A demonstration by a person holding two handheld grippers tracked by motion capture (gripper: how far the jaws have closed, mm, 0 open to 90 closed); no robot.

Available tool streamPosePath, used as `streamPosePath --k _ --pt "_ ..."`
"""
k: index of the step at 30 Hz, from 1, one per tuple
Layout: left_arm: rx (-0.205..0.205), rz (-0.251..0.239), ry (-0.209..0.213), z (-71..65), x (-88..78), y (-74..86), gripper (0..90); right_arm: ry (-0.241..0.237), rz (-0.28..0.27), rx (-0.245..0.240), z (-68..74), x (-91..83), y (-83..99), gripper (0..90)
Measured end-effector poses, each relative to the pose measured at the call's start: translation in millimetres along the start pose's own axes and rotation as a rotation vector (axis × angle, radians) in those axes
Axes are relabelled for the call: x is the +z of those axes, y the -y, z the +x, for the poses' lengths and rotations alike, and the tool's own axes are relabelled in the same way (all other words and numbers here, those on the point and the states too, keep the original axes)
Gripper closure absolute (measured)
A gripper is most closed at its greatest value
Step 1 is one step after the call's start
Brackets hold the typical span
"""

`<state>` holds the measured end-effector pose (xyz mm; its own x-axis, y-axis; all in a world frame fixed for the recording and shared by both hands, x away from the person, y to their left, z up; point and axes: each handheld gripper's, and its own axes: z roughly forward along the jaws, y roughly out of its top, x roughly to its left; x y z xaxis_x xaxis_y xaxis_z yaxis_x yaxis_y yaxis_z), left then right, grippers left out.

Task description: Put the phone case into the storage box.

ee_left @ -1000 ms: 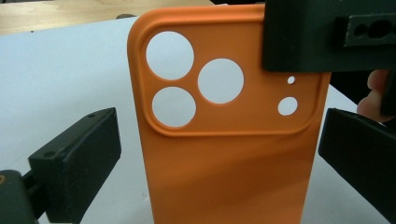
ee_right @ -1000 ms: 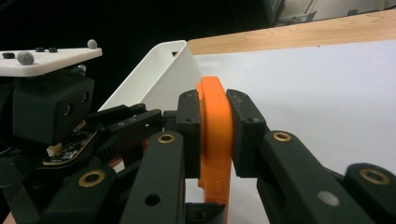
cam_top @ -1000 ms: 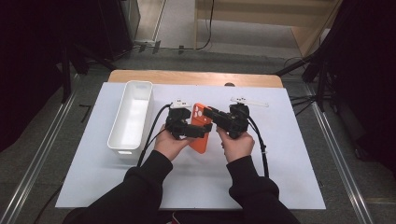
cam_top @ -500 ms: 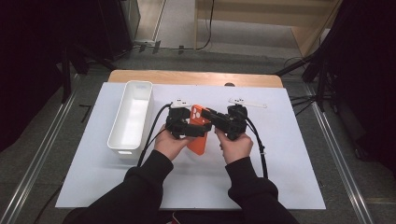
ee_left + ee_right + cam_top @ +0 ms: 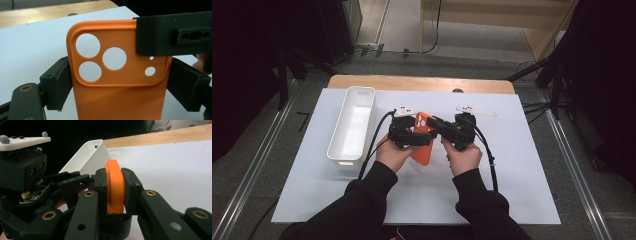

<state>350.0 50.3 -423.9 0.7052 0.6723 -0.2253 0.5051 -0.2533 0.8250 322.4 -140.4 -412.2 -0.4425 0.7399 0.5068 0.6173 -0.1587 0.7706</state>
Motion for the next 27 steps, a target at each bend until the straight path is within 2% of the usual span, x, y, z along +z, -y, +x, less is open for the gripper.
streamPosePath --k 14,19,27 --pt "-0.021 0.018 0.016 2.0 -0.1 -0.5 15.8 -0.005 0.000 -0.011 0.7 0.4 -0.1 73.5" --pt "-0.021 0.031 0.017 2.7 1.1 0.1 15.8 -0.034 -0.017 0.014 -3.6 -2.8 -2.6 66.4" --pt "-0.022 0.036 0.013 3.9 1.4 0.0 15.8 -0.039 -0.021 0.013 -8.4 -8.5 -5.1 60.3"
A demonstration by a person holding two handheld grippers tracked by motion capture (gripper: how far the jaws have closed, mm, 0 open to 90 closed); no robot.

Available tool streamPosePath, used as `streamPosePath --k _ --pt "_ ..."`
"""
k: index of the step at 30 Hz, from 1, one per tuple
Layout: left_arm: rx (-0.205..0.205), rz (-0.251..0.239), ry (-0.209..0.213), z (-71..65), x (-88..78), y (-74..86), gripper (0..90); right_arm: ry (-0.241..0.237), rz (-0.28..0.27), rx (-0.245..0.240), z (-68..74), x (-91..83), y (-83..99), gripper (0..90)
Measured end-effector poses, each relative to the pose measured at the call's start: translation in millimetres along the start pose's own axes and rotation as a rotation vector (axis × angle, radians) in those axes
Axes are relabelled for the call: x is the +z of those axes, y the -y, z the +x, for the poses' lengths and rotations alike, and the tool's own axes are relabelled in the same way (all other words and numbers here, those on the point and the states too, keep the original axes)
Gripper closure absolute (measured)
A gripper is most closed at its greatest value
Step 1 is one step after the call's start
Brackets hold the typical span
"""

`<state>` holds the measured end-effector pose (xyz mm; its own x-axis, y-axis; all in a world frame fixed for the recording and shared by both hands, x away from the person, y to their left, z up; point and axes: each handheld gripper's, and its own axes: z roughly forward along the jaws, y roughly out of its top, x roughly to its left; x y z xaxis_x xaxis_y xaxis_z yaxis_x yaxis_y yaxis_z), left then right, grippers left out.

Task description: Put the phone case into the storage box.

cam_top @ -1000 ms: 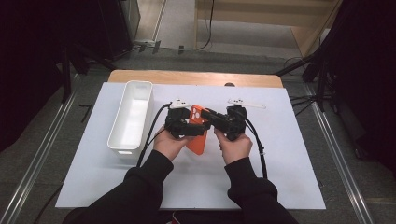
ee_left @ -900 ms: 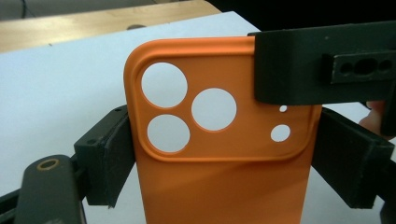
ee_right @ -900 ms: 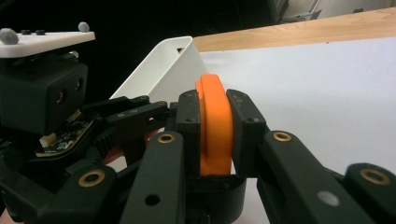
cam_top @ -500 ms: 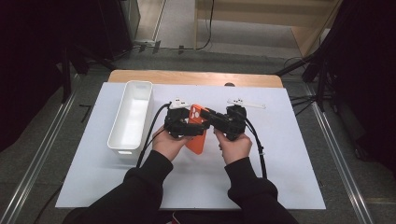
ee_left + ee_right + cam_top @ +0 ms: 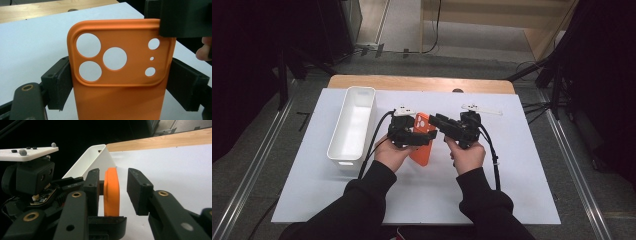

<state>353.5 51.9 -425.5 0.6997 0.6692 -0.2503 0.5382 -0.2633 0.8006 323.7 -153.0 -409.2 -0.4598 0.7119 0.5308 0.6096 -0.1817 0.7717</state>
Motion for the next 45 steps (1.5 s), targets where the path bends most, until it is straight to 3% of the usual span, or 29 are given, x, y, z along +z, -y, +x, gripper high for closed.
streamPosePath --k 13,25,35,45 --pt "-0.003 0.013 -0.010 6.3 -2.0 -1.0 15.8 0.005 0.037 -0.008 -7.0 -7.6 -0.8 55.2" --pt "-0.005 0.010 -0.012 11.3 -7.3 -3.5 15.8 0.050 0.037 -0.030 -23.5 -21.3 2.9 49.3" --pt "-0.003 0.009 0.002 12.1 -12.4 -6.1 15.8 0.077 0.098 -0.096 -35.5 -22.4 13.8 43.4" --pt "0.002 0.014 0.039 10.9 -15.7 -7.7 15.8 0.062 0.137 -0.175 -40.2 -20.9 24.2 37.4"
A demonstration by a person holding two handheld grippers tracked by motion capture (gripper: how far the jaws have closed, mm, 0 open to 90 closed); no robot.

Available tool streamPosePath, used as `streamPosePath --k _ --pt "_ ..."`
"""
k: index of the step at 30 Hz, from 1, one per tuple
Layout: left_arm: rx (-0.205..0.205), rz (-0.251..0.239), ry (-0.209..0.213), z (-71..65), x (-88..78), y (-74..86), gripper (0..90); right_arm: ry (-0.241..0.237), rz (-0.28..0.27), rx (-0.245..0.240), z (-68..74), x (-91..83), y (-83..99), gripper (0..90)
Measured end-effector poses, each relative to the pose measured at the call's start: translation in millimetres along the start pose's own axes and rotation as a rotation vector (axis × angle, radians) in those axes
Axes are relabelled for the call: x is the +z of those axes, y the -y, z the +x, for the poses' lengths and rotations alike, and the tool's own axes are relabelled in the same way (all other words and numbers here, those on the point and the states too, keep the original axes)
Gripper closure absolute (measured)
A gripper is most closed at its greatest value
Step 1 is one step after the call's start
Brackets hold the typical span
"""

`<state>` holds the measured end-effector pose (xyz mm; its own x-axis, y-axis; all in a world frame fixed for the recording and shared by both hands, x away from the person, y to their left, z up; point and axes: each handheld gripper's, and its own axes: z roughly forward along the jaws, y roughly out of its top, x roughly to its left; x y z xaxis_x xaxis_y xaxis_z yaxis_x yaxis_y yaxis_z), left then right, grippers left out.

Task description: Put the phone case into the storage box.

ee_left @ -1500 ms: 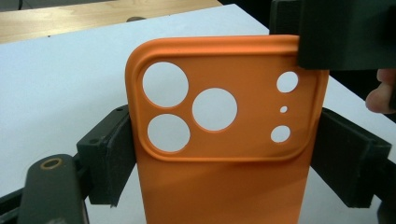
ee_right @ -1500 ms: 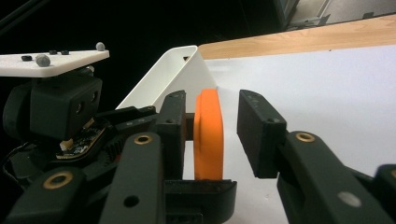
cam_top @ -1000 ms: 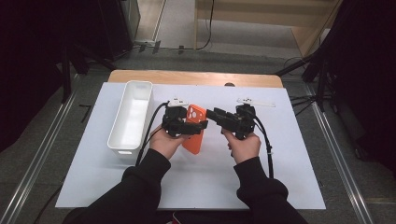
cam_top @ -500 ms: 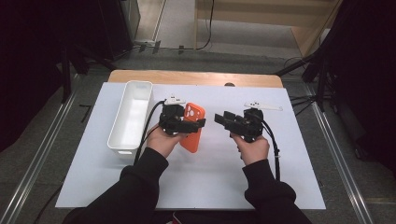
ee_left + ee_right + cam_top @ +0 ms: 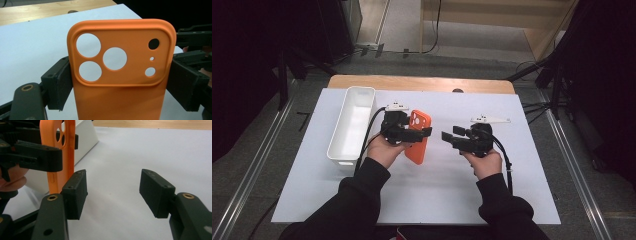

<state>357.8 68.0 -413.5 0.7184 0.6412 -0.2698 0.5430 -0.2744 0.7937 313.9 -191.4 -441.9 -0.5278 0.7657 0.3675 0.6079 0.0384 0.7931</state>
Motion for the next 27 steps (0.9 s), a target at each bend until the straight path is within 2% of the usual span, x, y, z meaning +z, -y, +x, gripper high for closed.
streamPosePath --k 6,11,20,23,27 --pt "0.009 0.005 0.010 -1.1 -1.7 -0.8 15.7 -0.009 0.026 -0.059 2.8 2.1 5.3 35.4" --pt "-0.005 0.006 0.034 -1.7 -3.8 -1.7 15.7 -0.010 0.047 -0.080 2.0 0.9 10.1 34.9" --pt "0.020 0.021 0.041 -4.3 -3.9 -1.7 15.8 -0.050 0.074 -0.104 -1.2 -3.0 19.4 30.8" --pt "0.028 0.014 0.061 -4.7 -3.5 -1.3 15.7 -0.058 0.075 -0.116 -0.6 -5.1 22.4 29.3" --pt "0.033 0.018 0.064 -5.0 -2.9 -1.0 15.8 -0.071 0.083 -0.135 0.6 -7.9 27.9 28.5"
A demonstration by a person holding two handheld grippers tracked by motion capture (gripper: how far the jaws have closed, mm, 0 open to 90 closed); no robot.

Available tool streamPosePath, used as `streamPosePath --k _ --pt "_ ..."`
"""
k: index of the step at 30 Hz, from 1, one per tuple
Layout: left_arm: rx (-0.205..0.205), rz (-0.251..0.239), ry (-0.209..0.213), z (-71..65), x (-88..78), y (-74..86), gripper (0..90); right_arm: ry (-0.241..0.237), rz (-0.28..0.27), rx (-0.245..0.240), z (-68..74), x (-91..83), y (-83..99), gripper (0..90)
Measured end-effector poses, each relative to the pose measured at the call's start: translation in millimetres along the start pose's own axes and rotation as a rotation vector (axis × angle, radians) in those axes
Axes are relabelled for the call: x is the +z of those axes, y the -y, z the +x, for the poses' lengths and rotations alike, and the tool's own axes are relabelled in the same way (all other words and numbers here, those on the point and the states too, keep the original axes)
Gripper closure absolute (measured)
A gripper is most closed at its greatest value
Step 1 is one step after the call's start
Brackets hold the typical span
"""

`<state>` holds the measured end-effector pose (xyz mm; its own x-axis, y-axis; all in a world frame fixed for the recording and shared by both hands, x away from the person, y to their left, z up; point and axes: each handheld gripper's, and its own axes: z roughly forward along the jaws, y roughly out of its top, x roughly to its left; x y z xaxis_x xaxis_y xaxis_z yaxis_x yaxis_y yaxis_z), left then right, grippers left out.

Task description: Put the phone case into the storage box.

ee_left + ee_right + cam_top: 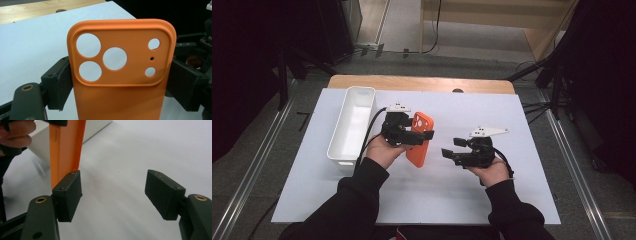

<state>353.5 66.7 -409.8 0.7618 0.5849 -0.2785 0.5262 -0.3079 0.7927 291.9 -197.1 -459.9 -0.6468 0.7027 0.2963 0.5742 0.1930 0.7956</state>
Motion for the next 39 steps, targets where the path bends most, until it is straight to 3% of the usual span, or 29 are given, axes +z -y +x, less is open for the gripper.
streamPosePath --k 12,21,32,39 --pt "0.012 0.009 0.006 0.6 -0.3 -0.4 15.7 -0.012 0.043 -0.038 1.9 -11.5 13.2 26.1" --pt "0.016 0.008 0.006 1.7 -2.1 -1.8 15.8 -0.036 0.063 -0.033 3.0 -21.5 25.7 26.0" --pt "0.030 0.024 0.022 2.6 -5.3 -4.2 15.8 -0.028 0.069 -0.014 -0.7 -38.4 40.6 26.0" --pt "0.033 0.030 0.026 4.2 -9.8 -7.0 15.7 -0.028 0.091 -0.027 -2.0 -41.1 47.7 26.0"
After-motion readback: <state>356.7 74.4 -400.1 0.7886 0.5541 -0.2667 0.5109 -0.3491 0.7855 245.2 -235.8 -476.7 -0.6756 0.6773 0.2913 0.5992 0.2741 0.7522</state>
